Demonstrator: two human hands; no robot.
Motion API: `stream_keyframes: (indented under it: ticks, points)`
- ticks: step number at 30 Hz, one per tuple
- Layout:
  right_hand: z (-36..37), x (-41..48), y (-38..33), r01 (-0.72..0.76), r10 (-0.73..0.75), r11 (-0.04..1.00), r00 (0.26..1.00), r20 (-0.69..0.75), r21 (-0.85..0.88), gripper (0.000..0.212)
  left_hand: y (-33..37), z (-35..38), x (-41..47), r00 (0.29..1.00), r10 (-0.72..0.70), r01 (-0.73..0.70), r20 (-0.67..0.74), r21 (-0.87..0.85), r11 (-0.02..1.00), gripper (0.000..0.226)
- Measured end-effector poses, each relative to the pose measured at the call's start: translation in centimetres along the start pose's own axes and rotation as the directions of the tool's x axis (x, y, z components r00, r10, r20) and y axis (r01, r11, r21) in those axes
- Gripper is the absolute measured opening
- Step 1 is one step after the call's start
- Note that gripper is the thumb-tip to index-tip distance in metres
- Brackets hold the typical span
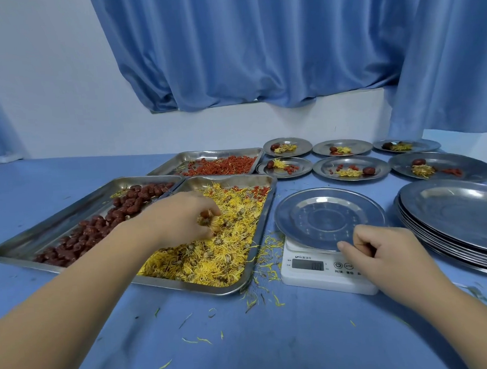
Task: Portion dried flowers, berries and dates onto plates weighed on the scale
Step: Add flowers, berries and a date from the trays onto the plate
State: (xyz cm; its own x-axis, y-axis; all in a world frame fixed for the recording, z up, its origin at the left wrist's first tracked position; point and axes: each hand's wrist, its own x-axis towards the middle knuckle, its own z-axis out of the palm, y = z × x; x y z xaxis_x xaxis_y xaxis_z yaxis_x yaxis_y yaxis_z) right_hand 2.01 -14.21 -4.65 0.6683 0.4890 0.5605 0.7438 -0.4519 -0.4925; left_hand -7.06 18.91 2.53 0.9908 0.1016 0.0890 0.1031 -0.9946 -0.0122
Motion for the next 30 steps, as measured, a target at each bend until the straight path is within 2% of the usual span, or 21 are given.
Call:
stream_keyframes:
  ticks: [4, 8, 13, 18, 21, 23, 27, 30]
  points:
    - [-0.1, 0.1, 0.0, -0.002, 0.002, 1.000, 1.000, -0.009, 0.000, 0.052, -0.6, -0.2, 0.1, 0.999, -0.042, 0.040, -0.019, -0.093, 0.995, 0.033]
    - [-0.1, 0.1, -0.1, -0.012, 0.012, 1.000, 1.000, 0.000, 0.004, 0.051, -1.2, -0.9, -0.4, 0.988, -0.123, 0.087, -0.088, -0.334, 0.939, 0.028]
    - [-0.1, 0.1, -0.3, -0.010, 0.010, 1.000, 1.000, 0.001, 0.017, 0.050, -1.4, -1.9, -1.1, 0.968, -0.204, 0.051, -0.148, -0.679, 0.733, 0.018]
    - [-0.4, 0.1, -0.5, 0.001, -0.001, 1.000, 1.000, -0.024, 0.011, 0.051, 0.2, -2.4, -0.3, 0.968, -0.226, 0.032, -0.111, -0.836, 0.548, 0.016]
    - [-0.8, 0.2, -0.5, 0.001, 0.000, 1.000, 0.998, -0.062, 0.012, 0.051, 2.3, -2.2, 0.8, 0.983, -0.165, 0.001, -0.081, -0.895, 0.446, 0.015]
    - [-1.1, 0.4, -0.4, -0.012, 0.014, 1.000, 0.996, -0.090, 0.020, 0.050, 4.2, -1.8, 2.0, 0.990, -0.107, -0.039, -0.096, -0.894, 0.447, 0.017]
    - [-1.7, 0.6, 0.1, -0.063, 0.071, 0.996, 0.986, -0.148, 0.060, 0.047, 8.9, -0.7, 4.9, 0.992, -0.007, -0.095, -0.125, -0.792, 0.603, 0.017]
    - [-1.7, 0.7, 0.5, -0.081, 0.091, 0.994, 0.982, -0.163, 0.070, 0.045, 12.1, 0.4, 7.3, 0.994, 0.071, -0.109, -0.082, -0.740, 0.663, 0.013]
